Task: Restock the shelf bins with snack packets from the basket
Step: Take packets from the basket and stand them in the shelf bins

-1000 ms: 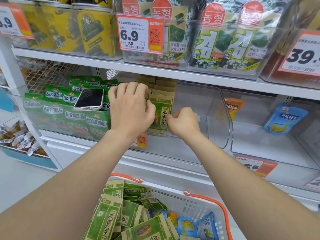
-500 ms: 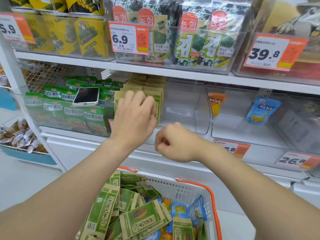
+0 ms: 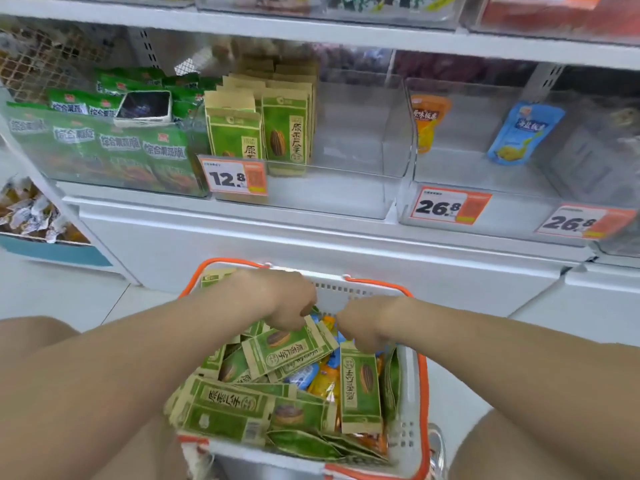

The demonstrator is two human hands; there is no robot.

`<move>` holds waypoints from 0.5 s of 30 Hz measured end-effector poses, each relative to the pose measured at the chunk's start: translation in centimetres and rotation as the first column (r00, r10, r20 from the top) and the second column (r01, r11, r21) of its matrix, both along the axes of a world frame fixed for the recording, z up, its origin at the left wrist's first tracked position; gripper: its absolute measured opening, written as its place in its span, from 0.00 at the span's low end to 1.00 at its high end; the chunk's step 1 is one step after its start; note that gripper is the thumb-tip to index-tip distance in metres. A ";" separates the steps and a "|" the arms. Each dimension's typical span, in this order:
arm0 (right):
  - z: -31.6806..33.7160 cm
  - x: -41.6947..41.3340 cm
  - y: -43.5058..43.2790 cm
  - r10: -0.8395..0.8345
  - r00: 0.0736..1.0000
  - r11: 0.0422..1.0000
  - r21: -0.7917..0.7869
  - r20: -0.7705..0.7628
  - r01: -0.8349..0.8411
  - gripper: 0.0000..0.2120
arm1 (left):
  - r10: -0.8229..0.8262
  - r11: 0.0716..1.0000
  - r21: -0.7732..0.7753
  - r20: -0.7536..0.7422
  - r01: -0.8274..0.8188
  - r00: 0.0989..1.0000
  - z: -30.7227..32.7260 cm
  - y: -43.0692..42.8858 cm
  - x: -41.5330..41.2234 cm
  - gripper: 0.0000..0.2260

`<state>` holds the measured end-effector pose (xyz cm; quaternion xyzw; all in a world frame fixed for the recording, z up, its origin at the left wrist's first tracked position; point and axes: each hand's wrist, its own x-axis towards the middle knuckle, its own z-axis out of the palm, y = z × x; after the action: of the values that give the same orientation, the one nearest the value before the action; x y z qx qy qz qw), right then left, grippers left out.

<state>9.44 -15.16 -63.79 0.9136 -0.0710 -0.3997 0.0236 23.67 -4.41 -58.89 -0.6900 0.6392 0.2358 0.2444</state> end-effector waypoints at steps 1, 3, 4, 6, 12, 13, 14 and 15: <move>-1.1 -0.5 0.1 0.016 0.999 1.000 0.001 -0.035 -0.016 0.10 | -0.001 1.000 0.024 0.004 0.001 1.000 -0.5 0.1 -0.1 0.12; -2.8 -1.5 0.4 0.009 0.998 1.000 -0.005 -0.064 -0.009 0.03 | -0.014 0.998 0.059 0.011 0.013 1.000 -1.2 0.1 -0.6 0.12; -3.5 -2.0 0.6 -0.018 0.997 1.000 0.002 -0.078 0.018 0.02 | -0.027 0.997 0.068 0.005 0.026 1.000 -1.5 0.0 -0.9 0.11; -5.8 -2.8 0.7 -0.092 0.991 0.996 0.001 -0.097 0.092 0.20 | -0.058 0.996 0.066 -0.014 0.059 0.998 -1.9 -0.4 -1.7 0.08; -10.3 -4.8 0.9 -0.185 0.982 0.983 0.002 -0.048 0.185 0.57 | -0.100 0.995 0.020 -0.038 0.101 0.994 -3.2 -1.7 -2.7 0.12; -10.3 -5.0 0.8 -0.186 0.981 0.982 0.011 -0.054 0.187 0.58 | -0.099 0.995 0.026 -0.038 0.100 0.994 -3.1 -1.8 -2.7 0.15; -10.2 -5.1 0.8 -0.195 0.979 0.980 0.021 -0.065 0.197 0.59 | -0.098 0.995 0.024 -0.040 0.099 0.994 -3.0 -1.9 -2.8 0.16; -10.3 -5.2 0.8 -0.205 0.976 0.978 0.016 -0.075 0.206 0.59 | -0.101 0.994 0.023 -0.037 0.102 0.994 -3.0 -2.0 -2.8 0.16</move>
<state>4.29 -14.38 -74.09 0.8864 -0.1596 -0.4338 -0.0259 20.87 -6.38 -61.85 -0.6490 0.6748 0.2435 0.2532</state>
